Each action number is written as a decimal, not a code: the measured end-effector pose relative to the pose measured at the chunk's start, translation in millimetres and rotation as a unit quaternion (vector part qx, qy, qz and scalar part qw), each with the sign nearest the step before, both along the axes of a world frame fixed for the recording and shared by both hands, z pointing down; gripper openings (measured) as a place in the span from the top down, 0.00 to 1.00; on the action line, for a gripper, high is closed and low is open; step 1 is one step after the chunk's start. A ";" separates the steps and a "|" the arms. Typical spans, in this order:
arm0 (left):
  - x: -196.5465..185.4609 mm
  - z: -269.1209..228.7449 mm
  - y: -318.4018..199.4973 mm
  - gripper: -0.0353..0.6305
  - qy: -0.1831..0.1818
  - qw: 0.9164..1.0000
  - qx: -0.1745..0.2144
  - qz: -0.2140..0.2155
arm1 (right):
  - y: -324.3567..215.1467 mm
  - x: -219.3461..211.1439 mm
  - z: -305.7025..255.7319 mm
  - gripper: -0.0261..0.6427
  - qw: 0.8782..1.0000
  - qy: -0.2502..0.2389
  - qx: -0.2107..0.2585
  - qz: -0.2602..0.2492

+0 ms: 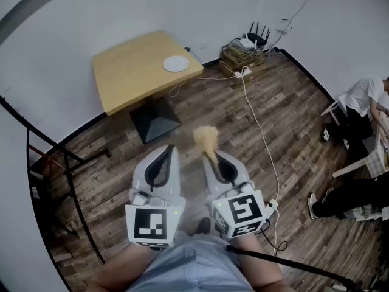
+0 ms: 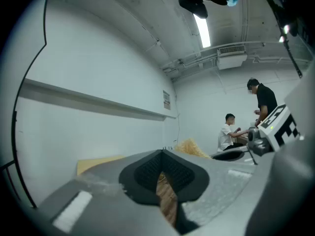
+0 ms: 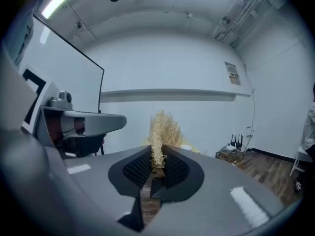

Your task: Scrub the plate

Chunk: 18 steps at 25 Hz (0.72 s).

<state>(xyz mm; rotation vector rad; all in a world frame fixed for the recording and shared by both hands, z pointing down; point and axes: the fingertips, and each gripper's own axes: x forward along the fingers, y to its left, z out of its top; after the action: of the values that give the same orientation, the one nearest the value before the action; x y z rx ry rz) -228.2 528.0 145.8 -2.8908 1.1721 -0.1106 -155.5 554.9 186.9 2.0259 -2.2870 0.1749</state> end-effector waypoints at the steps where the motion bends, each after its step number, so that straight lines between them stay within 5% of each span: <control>1: 5.3 0.3 0.4 0.92 -0.001 1.000 0.000 0.000 | 0.4 4.9 0.7 0.89 1.000 -0.001 0.000 -0.001; 18: 73.0 10.5 20.7 0.92 -0.006 1.000 -0.006 -0.026 | 14.2 61.4 11.3 0.89 0.997 -0.040 0.010 -0.062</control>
<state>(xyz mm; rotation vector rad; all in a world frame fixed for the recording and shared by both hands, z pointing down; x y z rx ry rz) -155.2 548.7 156.3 -2.8671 1.2481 -0.1357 -94.0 569.1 198.2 1.9129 -2.4631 0.2302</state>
